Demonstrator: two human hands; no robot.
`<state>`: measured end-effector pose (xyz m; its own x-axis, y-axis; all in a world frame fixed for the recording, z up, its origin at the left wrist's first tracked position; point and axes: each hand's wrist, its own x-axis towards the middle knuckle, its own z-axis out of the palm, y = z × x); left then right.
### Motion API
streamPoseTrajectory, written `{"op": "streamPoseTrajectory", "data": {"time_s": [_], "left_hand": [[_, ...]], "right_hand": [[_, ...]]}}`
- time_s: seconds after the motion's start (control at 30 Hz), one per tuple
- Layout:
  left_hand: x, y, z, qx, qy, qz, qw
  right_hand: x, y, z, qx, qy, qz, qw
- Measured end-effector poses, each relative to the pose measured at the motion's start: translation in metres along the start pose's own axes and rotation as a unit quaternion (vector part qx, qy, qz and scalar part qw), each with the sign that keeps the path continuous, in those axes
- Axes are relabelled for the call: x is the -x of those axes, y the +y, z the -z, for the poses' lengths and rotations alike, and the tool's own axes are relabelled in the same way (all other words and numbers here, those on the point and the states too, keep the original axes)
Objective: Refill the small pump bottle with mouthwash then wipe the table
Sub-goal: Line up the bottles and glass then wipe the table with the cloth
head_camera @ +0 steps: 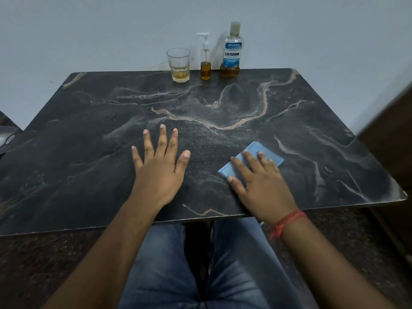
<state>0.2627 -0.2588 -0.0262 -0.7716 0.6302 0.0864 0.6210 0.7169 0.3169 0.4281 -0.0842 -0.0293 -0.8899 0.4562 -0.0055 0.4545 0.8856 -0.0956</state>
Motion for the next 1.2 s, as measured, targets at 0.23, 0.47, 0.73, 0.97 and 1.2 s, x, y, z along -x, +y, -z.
{"op": "streamPoseTrajectory", "data": {"time_s": [0.23, 0.47, 0.73, 0.97, 1.2], "left_hand": [[-0.005, 0.023, -0.005, -0.003, -0.014, -0.031, 0.999], [-0.011, 0.038, -0.010, -0.010, -0.020, -0.049, 0.999], [-0.017, 0.044, -0.012, -0.021, -0.015, -0.061, 0.998], [-0.022, 0.043, -0.017, -0.026, -0.022, -0.058, 0.998], [-0.026, 0.041, -0.018, -0.031, -0.021, -0.053, 0.998]], "right_hand": [[0.002, 0.036, 0.004, 0.002, -0.004, -0.002, 1.000], [0.017, 0.011, 0.007, 0.026, -0.010, 0.035, 0.999], [-0.004, 0.048, 0.012, -0.014, -0.015, -0.055, 0.998], [-0.003, 0.050, 0.008, 0.003, -0.007, -0.033, 0.999], [0.003, 0.026, 0.002, 0.015, -0.019, 0.014, 1.000]]}}
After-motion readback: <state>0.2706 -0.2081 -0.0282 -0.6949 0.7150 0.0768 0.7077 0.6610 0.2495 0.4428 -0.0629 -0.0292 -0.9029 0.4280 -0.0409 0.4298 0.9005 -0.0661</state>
